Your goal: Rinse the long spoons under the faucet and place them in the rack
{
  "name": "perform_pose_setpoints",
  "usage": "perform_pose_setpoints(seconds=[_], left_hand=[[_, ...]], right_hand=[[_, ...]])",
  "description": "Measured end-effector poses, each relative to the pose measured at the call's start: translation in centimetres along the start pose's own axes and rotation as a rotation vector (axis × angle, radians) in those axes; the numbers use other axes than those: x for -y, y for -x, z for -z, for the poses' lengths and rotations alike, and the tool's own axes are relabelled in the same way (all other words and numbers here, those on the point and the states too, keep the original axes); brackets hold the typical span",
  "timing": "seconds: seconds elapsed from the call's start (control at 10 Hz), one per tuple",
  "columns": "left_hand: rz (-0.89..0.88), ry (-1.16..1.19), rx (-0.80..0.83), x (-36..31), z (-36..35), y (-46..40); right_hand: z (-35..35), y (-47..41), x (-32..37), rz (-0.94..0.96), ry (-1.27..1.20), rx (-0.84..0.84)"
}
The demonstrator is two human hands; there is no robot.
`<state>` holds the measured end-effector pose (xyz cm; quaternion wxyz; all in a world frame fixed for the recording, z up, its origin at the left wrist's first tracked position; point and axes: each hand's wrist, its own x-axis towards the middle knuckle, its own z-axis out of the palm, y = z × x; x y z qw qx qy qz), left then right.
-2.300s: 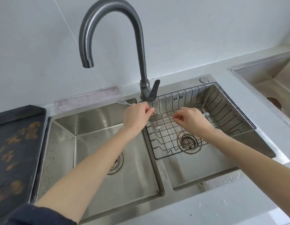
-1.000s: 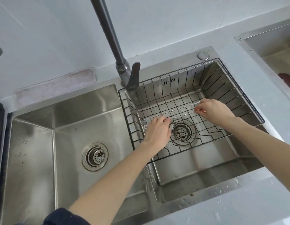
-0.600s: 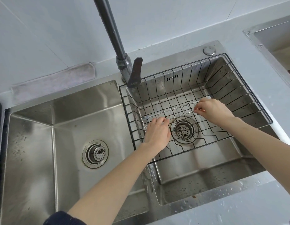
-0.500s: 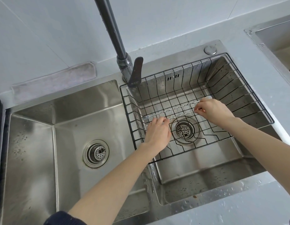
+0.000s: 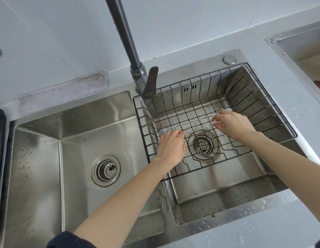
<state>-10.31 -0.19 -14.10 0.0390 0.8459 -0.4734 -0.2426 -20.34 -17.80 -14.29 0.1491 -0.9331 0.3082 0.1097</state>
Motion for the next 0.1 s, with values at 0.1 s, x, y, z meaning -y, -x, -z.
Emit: perform_pose_setpoints(seconds=[0.1], left_hand=[[0.010, -0.006, -0.019, 0.13, 0.44, 0.06]], right_hand=[[0.25, 0.00, 0.34, 0.021, -0.008, -0.009]])
